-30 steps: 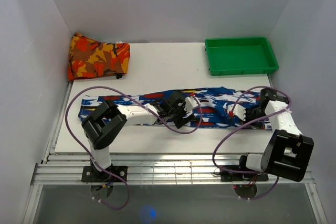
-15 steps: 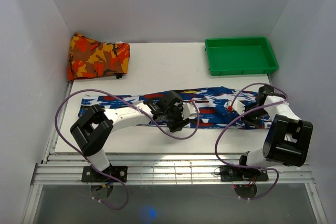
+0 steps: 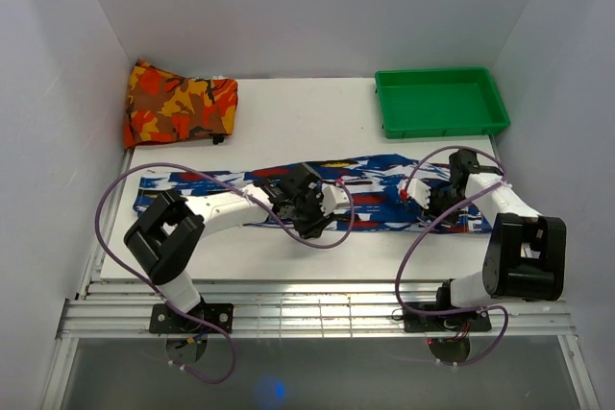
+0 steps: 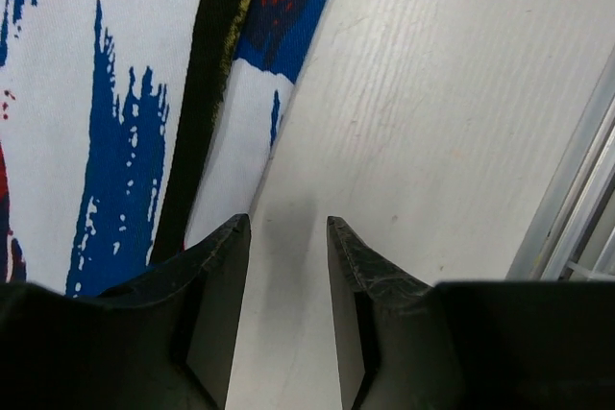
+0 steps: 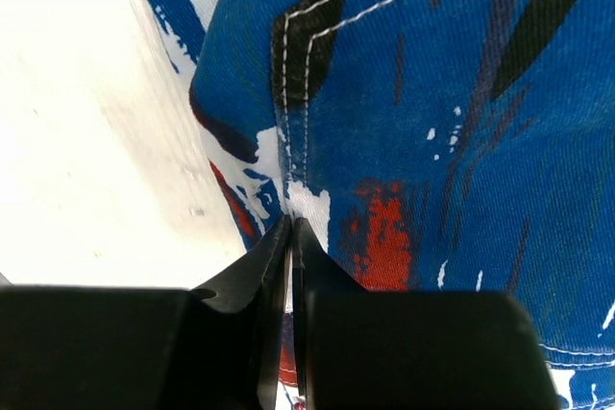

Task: Fold and stack the trousers
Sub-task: Fold the trousers

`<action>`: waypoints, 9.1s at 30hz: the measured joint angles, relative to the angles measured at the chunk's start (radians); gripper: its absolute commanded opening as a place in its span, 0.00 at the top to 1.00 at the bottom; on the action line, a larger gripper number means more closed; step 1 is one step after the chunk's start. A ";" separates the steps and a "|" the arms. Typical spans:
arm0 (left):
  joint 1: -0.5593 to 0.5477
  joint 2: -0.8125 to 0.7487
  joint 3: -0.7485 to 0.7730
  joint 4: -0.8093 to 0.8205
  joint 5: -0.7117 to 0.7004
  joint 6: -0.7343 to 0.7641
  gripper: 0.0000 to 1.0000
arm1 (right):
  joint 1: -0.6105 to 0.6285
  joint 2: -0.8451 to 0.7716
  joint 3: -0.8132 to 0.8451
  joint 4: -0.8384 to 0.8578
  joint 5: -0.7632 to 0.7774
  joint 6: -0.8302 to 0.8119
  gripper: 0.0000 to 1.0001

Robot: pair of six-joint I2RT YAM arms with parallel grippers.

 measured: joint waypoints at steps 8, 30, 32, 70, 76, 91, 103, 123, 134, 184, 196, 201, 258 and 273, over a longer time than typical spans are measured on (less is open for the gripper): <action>0.073 0.000 -0.002 -0.029 0.040 0.058 0.56 | 0.112 0.018 0.029 0.020 -0.024 0.129 0.61; 0.100 0.107 0.033 0.082 -0.021 0.082 0.55 | -0.491 -0.007 0.236 -0.078 -0.018 0.698 0.38; 0.106 0.114 0.038 0.092 -0.026 0.073 0.55 | -0.522 -0.004 0.212 -0.071 -0.002 0.717 0.37; 0.127 0.127 0.043 0.127 -0.043 0.024 0.62 | -0.583 0.277 0.319 -0.080 -0.138 0.785 0.92; 0.134 0.127 0.037 0.138 -0.045 0.022 0.73 | -0.569 0.277 0.426 -0.134 -0.158 0.774 0.92; 0.137 0.127 0.033 0.148 -0.040 0.024 0.74 | -0.557 0.286 0.471 -0.156 -0.122 0.742 0.92; 0.140 0.125 0.034 0.144 -0.015 0.031 0.76 | -0.517 0.363 0.435 -0.040 -0.069 0.753 0.92; 0.111 0.112 0.142 0.002 0.078 0.087 0.56 | -0.474 0.367 0.347 0.056 -0.014 0.780 0.92; 0.077 0.188 0.156 0.071 0.013 0.087 0.56 | -0.474 0.375 0.354 0.050 -0.013 0.791 0.92; 0.064 0.143 0.079 0.077 0.002 0.062 0.66 | -0.474 0.377 0.356 0.049 0.011 0.801 0.92; 0.248 -0.168 0.014 -0.046 0.066 -0.093 0.35 | -0.531 0.351 0.356 0.027 0.069 0.690 0.51; 0.537 -0.225 0.045 -0.137 0.052 -0.129 0.36 | -0.492 0.316 0.365 -0.005 0.087 0.661 0.26; 1.056 0.117 0.340 -0.311 0.213 -0.010 0.49 | 0.140 0.426 0.712 -0.004 -0.146 0.825 0.56; 1.189 0.178 0.196 -0.279 0.014 0.021 0.66 | 0.307 0.389 0.331 0.298 0.019 0.832 0.59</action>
